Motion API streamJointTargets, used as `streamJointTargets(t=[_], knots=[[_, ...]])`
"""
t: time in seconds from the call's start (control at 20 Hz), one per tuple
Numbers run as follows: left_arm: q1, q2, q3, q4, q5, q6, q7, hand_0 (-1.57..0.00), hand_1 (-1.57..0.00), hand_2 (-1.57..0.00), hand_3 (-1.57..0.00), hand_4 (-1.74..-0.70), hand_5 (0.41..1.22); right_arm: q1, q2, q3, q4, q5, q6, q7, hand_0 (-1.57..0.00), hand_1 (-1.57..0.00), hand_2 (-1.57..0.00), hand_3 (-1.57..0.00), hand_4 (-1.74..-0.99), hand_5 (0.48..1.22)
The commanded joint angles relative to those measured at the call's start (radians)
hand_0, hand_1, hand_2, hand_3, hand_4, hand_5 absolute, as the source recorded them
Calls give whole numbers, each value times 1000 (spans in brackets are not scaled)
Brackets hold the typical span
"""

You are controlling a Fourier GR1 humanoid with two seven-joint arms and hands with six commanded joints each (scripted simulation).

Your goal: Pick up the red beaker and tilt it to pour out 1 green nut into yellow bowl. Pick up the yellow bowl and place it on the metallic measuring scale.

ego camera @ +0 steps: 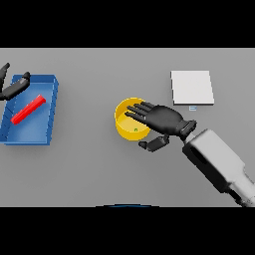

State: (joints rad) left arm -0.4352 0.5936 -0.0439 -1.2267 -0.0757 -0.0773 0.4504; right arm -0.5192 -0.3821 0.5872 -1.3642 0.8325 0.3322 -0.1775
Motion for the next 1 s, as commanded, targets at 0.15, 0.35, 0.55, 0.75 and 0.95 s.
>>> streamJointTargets(t=[0.15, 0.35, 0.55, 0.75, 0.95], knots=[[13, 3, 1, -1, 3, -7, -11, 1, 1, 1, 1, -805, 701, -69, 14, 55, 71, 23, 68, -25, 1, 1, 1, 1, -1159, 663], [-4, 12, 7, 23, 2, -17, -13, 1, 1, 1, 1, -801, 703, -123, 33, 91, 147, 47, 109, -20, 1, 1, 1, 1, -1174, 674], [-5, 8, -2, 17, -6, -16, -14, 1, 1, 1, 1, -797, 704, -152, 62, 111, 224, 57, 114, -23, 1, 1, 1, -8, -1186, 684], [-1, 12, -6, 29, -14, -20, -23, 1, 1, 1, 1, -789, 714, -172, 79, 112, 264, 58, 122, -11, 1, -15, -37, -77, -1234, 770], [-1, 9, -3, 29, -13, -12, -30, 1, 1, 1, 1, -788, 710, -163, 65, 117, 245, 58, 109, -43, -678, -640, -594, -572, -1435, 1010]])
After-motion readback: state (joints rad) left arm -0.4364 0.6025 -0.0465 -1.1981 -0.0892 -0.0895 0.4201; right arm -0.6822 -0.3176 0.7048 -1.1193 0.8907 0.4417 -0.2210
